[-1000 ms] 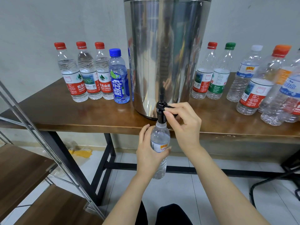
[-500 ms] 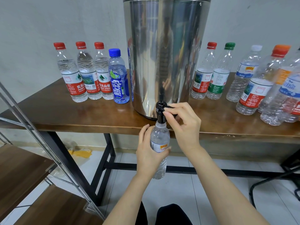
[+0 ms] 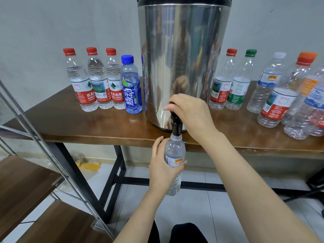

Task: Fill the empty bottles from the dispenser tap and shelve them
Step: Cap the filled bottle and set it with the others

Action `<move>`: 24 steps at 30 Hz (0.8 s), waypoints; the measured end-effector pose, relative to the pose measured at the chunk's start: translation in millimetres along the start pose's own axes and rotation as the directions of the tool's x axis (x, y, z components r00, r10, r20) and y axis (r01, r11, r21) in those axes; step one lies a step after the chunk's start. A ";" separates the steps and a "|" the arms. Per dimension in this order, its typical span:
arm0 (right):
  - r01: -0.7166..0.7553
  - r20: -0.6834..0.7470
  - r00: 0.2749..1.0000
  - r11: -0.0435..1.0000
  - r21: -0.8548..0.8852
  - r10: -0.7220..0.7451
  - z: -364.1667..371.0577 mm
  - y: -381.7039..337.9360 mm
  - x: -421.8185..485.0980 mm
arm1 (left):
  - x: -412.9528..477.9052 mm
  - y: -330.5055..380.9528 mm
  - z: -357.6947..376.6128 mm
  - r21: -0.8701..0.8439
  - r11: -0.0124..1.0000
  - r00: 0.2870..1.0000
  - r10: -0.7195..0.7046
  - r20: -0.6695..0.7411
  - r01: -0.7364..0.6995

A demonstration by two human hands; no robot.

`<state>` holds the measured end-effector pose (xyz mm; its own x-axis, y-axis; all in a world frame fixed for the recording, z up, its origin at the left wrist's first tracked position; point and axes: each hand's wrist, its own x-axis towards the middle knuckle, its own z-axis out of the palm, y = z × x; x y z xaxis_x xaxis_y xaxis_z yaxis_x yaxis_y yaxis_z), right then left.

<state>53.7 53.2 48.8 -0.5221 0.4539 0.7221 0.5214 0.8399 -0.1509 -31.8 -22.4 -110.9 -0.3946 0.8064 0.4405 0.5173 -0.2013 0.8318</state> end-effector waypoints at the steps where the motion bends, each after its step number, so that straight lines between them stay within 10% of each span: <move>1: -0.034 0.002 0.999 0.997 0.071 0.034 1.4 0.2 0.5 | -0.1 0.0 0.0 -0.001 1.000 1.000 -0.001 0.003 0.001; 6: -0.295 0.015 0.948 0.859 0.418 0.319 -1.4 22.0 -30.9 | -1.7 0.3 -1.8 -0.020 1.000 1.000 0.001 0.006 -0.001; 9: -0.476 -0.033 0.870 0.855 0.207 0.493 4.5 52.4 -53.7 | -5.9 -0.2 -3.3 -0.053 0.999 1.000 -0.011 0.017 0.012; 14: -0.636 0.277 0.699 0.750 -0.182 0.659 15.3 78.1 -72.6 | -13.0 1.0 -5.9 -0.082 0.995 0.997 -0.045 0.058 0.049; 24: -0.606 0.287 0.720 0.774 -0.185 0.632 20.0 80.9 -79.8 | -26.9 4.8 -26.0 -0.029 0.995 0.995 -0.094 0.014 0.094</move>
<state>124.1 90.9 -34.6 -0.2397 0.9430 0.2310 0.8444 0.3199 -0.4297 -38.4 -59.5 -110.0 -0.4303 0.8296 0.3557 0.4560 -0.1403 0.8789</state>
